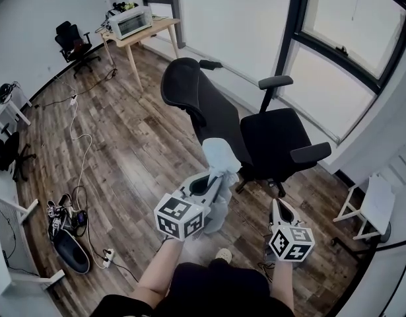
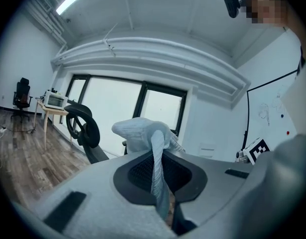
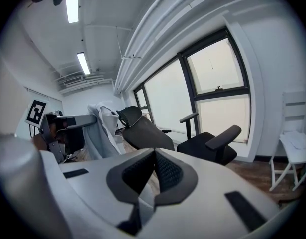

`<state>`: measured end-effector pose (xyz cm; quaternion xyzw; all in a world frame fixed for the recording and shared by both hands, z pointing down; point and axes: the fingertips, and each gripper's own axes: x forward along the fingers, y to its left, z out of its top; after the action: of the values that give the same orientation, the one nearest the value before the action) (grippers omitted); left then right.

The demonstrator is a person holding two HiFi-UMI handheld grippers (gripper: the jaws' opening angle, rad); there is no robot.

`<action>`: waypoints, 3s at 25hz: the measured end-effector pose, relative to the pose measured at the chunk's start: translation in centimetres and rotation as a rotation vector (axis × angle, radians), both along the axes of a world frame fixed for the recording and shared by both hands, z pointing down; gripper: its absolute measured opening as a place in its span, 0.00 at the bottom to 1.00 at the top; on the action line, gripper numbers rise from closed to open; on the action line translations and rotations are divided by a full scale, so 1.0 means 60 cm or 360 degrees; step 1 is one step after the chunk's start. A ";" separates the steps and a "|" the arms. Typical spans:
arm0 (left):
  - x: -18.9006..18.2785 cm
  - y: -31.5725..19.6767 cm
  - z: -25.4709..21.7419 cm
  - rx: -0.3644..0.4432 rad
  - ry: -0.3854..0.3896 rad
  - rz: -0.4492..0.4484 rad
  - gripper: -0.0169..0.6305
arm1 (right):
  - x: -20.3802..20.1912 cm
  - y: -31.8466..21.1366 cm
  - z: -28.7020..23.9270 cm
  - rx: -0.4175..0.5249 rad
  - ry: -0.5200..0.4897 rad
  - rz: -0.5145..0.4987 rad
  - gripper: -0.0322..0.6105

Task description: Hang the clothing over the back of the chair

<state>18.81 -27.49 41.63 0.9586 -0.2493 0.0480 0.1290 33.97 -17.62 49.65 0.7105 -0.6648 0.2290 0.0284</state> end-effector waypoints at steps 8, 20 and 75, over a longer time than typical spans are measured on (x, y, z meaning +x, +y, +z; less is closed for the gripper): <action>0.124 -0.026 -0.026 0.0000 0.0044 0.0138 0.05 | 0.064 -0.021 -0.002 0.0004 -0.0014 0.0007 0.05; 0.273 -0.096 -0.073 0.0072 0.0049 0.0386 0.05 | 0.123 -0.031 0.008 -0.0017 -0.0040 0.0187 0.05; 0.005 -0.724 -0.336 0.0576 0.0161 -0.0116 0.05 | 0.015 -0.709 -0.050 0.0117 -0.0015 -0.0183 0.05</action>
<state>19.09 -70.94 21.44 0.9577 -0.2816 -0.0505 -0.0316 34.88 -60.14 46.65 0.6705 -0.7127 0.2057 0.0122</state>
